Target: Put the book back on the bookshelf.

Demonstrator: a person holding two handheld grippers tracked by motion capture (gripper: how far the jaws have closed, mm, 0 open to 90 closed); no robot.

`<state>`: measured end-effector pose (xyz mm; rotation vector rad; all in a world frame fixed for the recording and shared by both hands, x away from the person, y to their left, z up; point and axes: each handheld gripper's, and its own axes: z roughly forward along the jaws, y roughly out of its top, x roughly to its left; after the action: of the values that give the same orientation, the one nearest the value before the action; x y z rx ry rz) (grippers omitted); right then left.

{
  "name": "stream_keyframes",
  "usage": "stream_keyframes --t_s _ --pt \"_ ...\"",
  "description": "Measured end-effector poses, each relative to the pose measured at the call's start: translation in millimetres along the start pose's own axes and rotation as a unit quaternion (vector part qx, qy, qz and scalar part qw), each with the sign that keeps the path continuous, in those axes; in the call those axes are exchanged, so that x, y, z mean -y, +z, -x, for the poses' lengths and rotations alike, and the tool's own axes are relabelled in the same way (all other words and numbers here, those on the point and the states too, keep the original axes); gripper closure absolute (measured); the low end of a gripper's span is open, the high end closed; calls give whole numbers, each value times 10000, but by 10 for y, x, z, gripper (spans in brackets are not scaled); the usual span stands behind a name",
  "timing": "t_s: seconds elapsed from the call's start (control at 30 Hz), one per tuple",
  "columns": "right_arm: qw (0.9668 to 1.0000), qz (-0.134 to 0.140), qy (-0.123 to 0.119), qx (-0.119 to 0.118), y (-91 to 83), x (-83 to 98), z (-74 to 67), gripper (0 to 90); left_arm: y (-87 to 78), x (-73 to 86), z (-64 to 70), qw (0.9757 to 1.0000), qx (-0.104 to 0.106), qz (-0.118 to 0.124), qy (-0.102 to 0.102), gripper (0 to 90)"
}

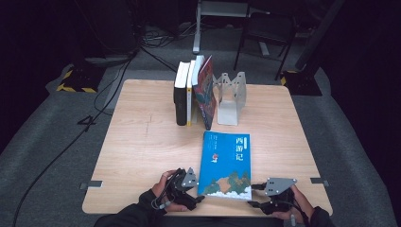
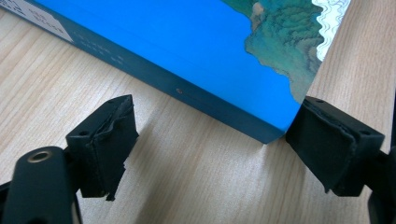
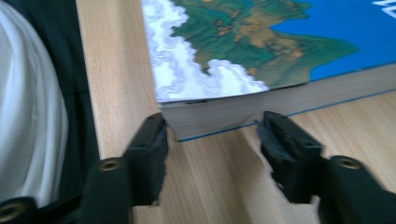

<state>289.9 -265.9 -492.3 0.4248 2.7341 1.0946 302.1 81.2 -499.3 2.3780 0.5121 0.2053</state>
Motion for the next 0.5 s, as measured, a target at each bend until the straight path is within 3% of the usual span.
stream_keyframes --t_s 0.07,0.13,0.2,0.27,0.3,0.33,0.5 --pt "10000 23 9 -68 -36 28 33 392 -10 -7 -5 10000 28 -49 31 180" --pt "10000 -14 6 -21 -54 53 56 400 -17 -12 -35 9998 198 -93 -6 213" --pt "9999 41 70 69 -76 74 100 398 -37 -4 -50 9998 183 -85 2 267" --pt "9999 89 129 48 -90 80 124 396 -64 20 -90 9999 94 -68 -117 322" --pt "9993 95 284 235 -92 77 169 396 -64 20 -90 9999 94 -68 -117 322" --pt "9987 57 351 368 -68 65 184 383 -77 44 -136 9996 27 -49 -273 317" --pt "9982 -22 326 510 49 2 168 346 -88 54 -166 9995 -59 -71 -290 284"
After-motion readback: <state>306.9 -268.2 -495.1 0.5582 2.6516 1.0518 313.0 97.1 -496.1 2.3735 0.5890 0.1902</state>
